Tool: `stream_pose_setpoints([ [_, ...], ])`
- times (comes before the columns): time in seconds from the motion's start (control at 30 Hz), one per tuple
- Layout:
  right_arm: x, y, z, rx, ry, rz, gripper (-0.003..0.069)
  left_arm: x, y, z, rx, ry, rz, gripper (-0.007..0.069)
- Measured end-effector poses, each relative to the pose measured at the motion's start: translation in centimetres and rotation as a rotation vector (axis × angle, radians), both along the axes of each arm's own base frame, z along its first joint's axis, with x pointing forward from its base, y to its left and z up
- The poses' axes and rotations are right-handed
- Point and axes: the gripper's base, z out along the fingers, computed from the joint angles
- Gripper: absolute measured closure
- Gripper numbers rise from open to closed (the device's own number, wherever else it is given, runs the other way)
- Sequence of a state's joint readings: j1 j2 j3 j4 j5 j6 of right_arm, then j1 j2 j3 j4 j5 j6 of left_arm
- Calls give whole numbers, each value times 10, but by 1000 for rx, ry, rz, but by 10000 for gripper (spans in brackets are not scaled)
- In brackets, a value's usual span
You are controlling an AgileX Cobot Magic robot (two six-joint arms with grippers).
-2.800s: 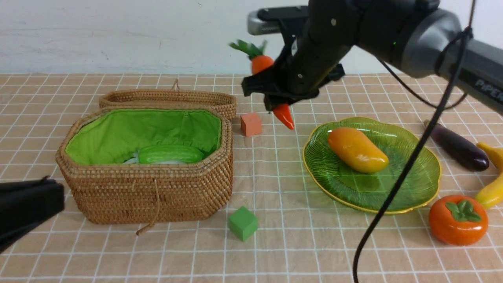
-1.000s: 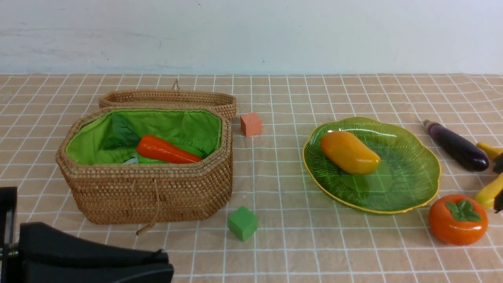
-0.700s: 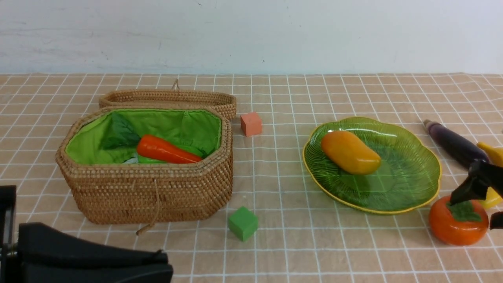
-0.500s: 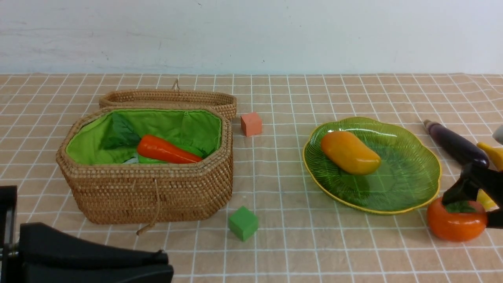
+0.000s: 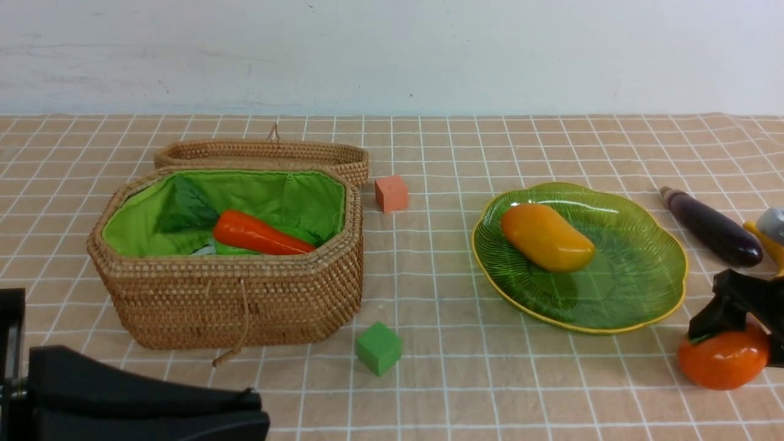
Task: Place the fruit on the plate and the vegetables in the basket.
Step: Grab a tomato with your right arm and place it on the plate on the right, then use the right arm to grab a banana and put it into the right plate
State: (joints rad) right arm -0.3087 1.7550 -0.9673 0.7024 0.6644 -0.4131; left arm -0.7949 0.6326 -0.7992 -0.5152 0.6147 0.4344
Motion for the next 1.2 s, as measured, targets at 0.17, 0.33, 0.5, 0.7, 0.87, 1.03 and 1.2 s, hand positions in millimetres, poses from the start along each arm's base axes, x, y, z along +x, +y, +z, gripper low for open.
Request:
stream_pose_setpoints([
  [0.17,-5,6,31,38,6,37,132,0,0,1,-5,-4,3,606],
  [0.33,2,37,92,15,-133,144,132,3,0,5,-44,-33,30,605],
  [0.5,28,81,91,-87,-273,228,132,5,1,9,-80,-59,54,603],
  [0.7,57,83,51,-176,-303,180,119,6,1,9,-85,-59,55,603],
  [0.87,58,80,48,-191,-301,180,-3,5,1,9,-86,-57,55,603],
  [1.03,43,59,76,-203,-316,162,5,5,0,9,-92,-53,54,603],
  [1.2,21,0,96,-240,-267,-34,101,7,1,12,-114,-67,68,600],
])
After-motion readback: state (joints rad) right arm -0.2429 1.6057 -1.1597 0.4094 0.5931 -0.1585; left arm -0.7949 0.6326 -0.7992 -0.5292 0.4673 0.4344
